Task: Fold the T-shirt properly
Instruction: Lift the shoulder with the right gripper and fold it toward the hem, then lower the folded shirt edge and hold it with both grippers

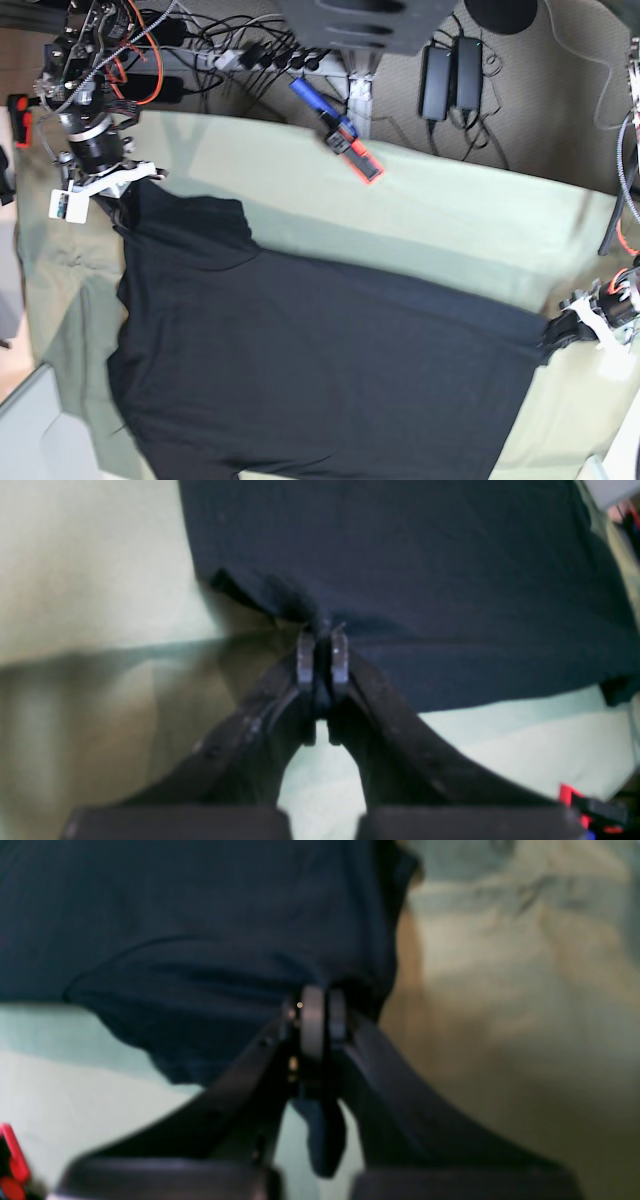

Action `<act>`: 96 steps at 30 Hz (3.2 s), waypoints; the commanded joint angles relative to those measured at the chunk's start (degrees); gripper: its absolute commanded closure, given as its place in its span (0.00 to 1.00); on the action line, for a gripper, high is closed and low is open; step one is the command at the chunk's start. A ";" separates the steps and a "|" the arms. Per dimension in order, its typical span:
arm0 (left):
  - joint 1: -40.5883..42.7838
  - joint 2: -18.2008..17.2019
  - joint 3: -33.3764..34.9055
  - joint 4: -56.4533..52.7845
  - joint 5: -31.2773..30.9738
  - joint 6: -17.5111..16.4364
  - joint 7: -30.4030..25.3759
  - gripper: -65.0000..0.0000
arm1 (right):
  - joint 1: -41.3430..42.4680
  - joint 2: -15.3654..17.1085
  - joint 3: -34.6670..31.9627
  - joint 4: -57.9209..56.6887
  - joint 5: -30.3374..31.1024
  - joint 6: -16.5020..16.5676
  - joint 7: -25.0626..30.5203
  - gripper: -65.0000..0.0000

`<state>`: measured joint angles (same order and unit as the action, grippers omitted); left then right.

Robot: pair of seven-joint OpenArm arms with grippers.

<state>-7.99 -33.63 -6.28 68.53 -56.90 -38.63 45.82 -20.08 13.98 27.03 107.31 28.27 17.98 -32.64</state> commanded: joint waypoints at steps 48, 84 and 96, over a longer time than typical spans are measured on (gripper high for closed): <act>-29.42 3.58 13.35 -32.70 15.21 -1.37 -21.38 0.47 | 51.98 7.72 -24.00 -50.47 -10.95 3.43 5.88 0.35; -28.26 1.55 13.33 -32.70 7.85 -1.37 -15.34 0.43 | 42.27 0.00 -2.51 -50.49 -2.34 3.76 -0.59 0.35; -26.16 1.57 13.33 -32.70 5.25 -1.37 -13.84 0.43 | 42.27 -1.49 -2.51 -50.42 -1.03 3.93 -0.74 0.35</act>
<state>-32.51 -31.09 7.42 35.11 -50.57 -39.31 32.84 21.23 12.23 24.53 56.25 26.65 19.07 -32.21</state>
